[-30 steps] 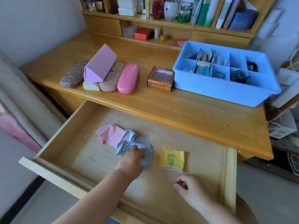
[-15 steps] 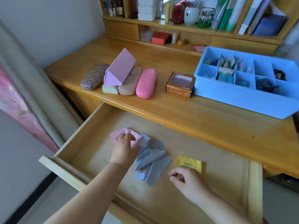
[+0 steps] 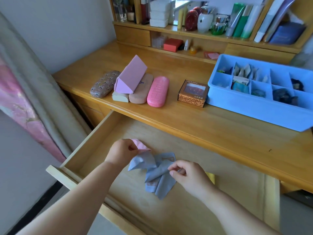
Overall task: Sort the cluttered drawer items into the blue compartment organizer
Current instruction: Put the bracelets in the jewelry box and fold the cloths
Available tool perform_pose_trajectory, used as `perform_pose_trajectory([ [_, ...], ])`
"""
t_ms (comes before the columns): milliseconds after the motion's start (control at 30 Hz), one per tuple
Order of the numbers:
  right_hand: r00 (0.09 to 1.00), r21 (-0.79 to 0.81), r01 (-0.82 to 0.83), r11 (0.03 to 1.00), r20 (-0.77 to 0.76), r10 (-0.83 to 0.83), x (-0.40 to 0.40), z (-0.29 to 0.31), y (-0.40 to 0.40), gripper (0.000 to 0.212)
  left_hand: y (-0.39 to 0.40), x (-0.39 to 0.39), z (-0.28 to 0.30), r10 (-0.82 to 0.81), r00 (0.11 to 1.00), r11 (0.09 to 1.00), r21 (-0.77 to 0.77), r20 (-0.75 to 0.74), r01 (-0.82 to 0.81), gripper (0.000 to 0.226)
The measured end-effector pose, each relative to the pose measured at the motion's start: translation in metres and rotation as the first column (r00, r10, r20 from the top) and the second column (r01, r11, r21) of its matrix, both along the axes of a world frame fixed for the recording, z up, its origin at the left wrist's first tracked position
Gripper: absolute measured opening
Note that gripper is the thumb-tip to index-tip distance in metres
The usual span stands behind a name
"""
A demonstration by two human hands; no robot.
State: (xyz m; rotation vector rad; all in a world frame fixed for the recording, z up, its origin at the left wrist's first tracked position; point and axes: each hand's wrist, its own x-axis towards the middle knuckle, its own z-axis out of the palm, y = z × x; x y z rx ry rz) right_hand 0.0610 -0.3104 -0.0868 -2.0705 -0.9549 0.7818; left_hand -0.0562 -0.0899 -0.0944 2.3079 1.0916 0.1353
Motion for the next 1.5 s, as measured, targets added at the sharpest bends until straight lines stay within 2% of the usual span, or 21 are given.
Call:
perform_pose_trajectory([
  [100,0.999,0.044,0.029,0.999,-0.034,-0.027,-0.002,0.016,0.000,0.024,0.007,-0.001,0.022,0.016,0.999,0.999,-0.035,0.042,-0.015,0.020],
  [200,0.996,0.085,0.070,0.994,-0.056,-0.065,-0.004,0.031,-0.005,0.022,0.006,0.003,0.051,-0.047,0.995,0.987,0.156,0.093,0.032,0.012],
  [267,0.992,0.122,0.114,0.986,-0.075,-0.106,-0.004,0.040,-0.009,0.018,-0.005,0.007,0.073,-0.103,0.981,0.983,0.165,0.166,0.075,0.008],
  [333,0.983,0.185,0.171,0.968,-0.093,-0.156,-0.005,0.052,-0.013,0.014,-0.022,0.009,0.093,-0.142,0.962,0.989,0.066,0.231,0.130,0.010],
  [433,0.969,0.283,0.231,0.931,-0.150,-0.194,-0.007,0.072,-0.016,0.013,-0.057,0.011,0.115,-0.129,0.935,0.966,-0.173,0.329,0.194,0.014],
  [567,0.939,0.320,0.266,0.909,-0.299,-0.170,-0.013,0.089,-0.032,0.010,-0.113,0.013,0.119,0.017,0.883,0.787,-0.551,0.470,0.278,0.009],
  [667,0.910,0.341,0.256,0.905,-0.401,-0.107,-0.016,0.092,-0.055,0.012,-0.148,0.016,0.110,0.123,0.845,0.660,-0.679,0.520,0.322,0.020],
  [733,0.906,0.342,0.273,0.899,-0.407,-0.120,-0.013,0.092,-0.071,0.012,-0.166,0.018,0.106,0.155,0.829,0.634,-0.698,0.537,0.334,0.022],
  [867,0.878,0.354,0.314,0.881,-0.462,-0.127,-0.010,0.086,-0.094,0.020,-0.194,0.024,0.100,0.147,0.826,0.696,-0.650,0.544,0.304,0.022],
  [933,0.830,0.351,0.397,0.848,-0.532,-0.168,-0.008,0.083,-0.101,0.028,-0.202,0.026,0.100,0.151,0.827,0.738,-0.618,0.542,0.271,0.016],
  [1033,0.730,0.364,0.430,0.826,-0.678,-0.081,-0.006,0.082,-0.108,0.039,-0.209,0.027,0.101,0.121,0.820,0.771,-0.573,0.559,0.277,0.019],
  [1167,0.609,0.363,0.471,0.804,-0.793,0.001,-0.005,0.083,-0.110,0.039,-0.219,0.027,0.099,-0.070,0.822,0.914,-0.294,0.566,0.280,0.027],
  [1267,0.647,0.378,0.440,0.814,-0.763,0.005,-0.008,0.083,-0.108,0.038,-0.219,0.027,0.096,-0.133,0.810,0.963,-0.120,0.571,0.243,0.026],
  [1367,0.687,0.404,0.391,0.827,-0.726,0.029,-0.009,0.080,-0.108,0.027,-0.217,0.026,0.094,-0.111,0.797,0.969,-0.113,0.594,0.219,0.023],
  [1500,0.704,0.387,0.379,0.841,-0.710,0.009,-0.010,0.073,-0.105,0.027,-0.217,0.023,0.090,-0.142,0.788,0.981,-0.024,0.599,0.195,0.030],
])
